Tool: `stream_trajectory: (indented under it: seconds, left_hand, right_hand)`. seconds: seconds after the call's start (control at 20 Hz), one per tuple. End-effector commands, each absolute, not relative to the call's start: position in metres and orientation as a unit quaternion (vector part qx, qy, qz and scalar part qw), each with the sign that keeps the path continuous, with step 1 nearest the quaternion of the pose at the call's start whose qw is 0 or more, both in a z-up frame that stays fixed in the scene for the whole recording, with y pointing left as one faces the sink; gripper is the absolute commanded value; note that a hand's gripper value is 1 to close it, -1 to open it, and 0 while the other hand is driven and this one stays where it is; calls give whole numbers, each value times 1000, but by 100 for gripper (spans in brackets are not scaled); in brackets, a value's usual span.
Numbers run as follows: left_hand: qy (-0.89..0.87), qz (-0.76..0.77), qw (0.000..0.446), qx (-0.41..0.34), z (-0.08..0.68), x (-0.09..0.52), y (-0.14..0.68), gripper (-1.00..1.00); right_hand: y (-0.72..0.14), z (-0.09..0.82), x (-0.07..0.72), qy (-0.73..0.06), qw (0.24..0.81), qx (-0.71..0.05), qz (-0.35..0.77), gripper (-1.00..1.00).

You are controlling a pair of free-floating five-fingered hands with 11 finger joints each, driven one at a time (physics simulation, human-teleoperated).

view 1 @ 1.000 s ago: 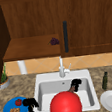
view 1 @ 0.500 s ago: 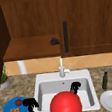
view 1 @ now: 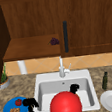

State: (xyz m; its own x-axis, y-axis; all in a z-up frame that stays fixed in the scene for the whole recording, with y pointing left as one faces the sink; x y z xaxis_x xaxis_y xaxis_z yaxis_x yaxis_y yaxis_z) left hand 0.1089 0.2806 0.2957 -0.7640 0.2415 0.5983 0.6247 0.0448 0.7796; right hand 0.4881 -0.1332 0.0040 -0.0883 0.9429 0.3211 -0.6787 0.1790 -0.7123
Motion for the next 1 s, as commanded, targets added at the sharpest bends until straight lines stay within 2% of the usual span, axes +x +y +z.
stream_trajectory:
  seconds: [0.0, 0.15, 0.2, 0.4, 0.95]
  left_hand:
    - [-706, -619, 155, -307, 296, 109, 281, 0]
    - [-706, -619, 155, -307, 296, 109, 281, 0]
    - [-706, -619, 155, -307, 296, 109, 281, 0]
    - [-706, -619, 155, -307, 296, 109, 281, 0]
    - [-706, -619, 155, -307, 296, 109, 281, 0]
  right_hand:
    - [-129, -14, 501, -403, 684, -172, 583, 100]
    - [-119, -18, 505, -403, 682, -173, 586, 100]
    - [-115, -20, 506, -400, 682, -175, 587, -100]
    - [-118, -17, 503, -392, 659, -168, 619, -100]
    - [-113, -16, 499, -391, 654, -169, 626, -100]
